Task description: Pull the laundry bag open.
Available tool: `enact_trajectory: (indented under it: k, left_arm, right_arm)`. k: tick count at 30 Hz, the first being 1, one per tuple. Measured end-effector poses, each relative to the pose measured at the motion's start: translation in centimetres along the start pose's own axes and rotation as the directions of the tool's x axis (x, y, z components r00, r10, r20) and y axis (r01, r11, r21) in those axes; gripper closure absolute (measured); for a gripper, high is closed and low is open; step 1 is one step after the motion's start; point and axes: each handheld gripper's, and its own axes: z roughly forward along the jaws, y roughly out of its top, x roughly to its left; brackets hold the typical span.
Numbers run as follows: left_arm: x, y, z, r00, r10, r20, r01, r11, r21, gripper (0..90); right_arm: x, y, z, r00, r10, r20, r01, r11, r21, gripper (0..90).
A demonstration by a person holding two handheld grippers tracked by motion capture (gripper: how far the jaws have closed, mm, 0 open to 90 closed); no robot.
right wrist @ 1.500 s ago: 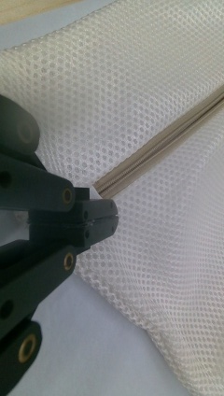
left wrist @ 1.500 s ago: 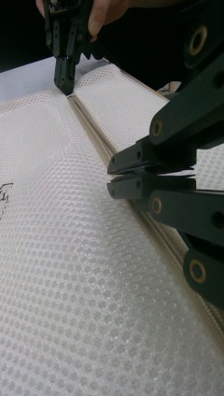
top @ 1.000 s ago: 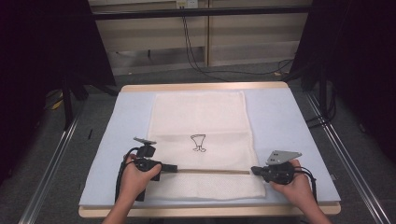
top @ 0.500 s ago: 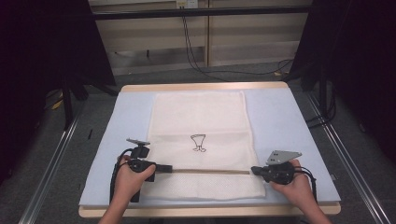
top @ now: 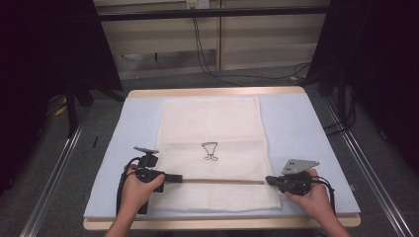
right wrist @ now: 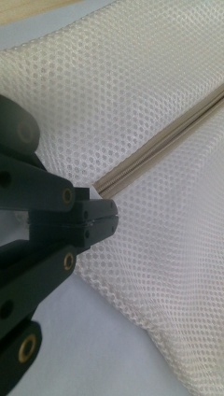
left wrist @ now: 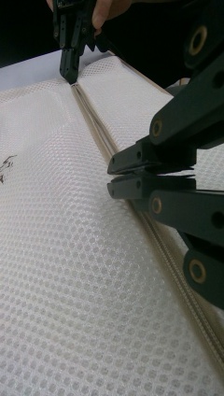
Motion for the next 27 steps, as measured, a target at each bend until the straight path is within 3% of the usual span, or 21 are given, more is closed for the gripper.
enact_trajectory:
  k: [1,11,16,24,27]
  left_arm:
    - [-0.08,-0.03,0.03,0.9999,-0.016,0.006,0.016,0.9999,-0.003,87.3]
    - [0.07,-0.12,0.07,0.9999,-0.005,-0.016,0.005,1.0000,0.001,87.4]
    - [0.39,-0.21,-0.13,0.9998,-0.019,-0.004,0.019,0.9998,-0.004,87.3]
    - [0.35,-0.30,-0.35,0.9999,0.003,-0.014,-0.003,1.0000,-0.006,87.3]
    - [0.38,-0.34,-0.40,1.0000,-0.008,-0.003,0.008,0.9999,-0.012,87.3]
  right_arm:
    - [0.01,0.00,0.01,1.0000,0.001,-0.001,-0.001,1.000,-0.001,90.0]
    - [0.02,0.00,0.01,1.0000,0.000,0.000,0.000,1.000,-0.001,90.0]
    - [-0.04,0.00,0.00,1.0000,-0.001,-0.001,0.001,1.000,0.000,90.0]
    - [0.03,0.02,0.01,1.0000,-0.004,0.001,0.004,1.000,0.000,90.0]
    - [0.03,0.02,0.01,1.0000,-0.003,0.000,0.003,1.000,0.001,90.0]
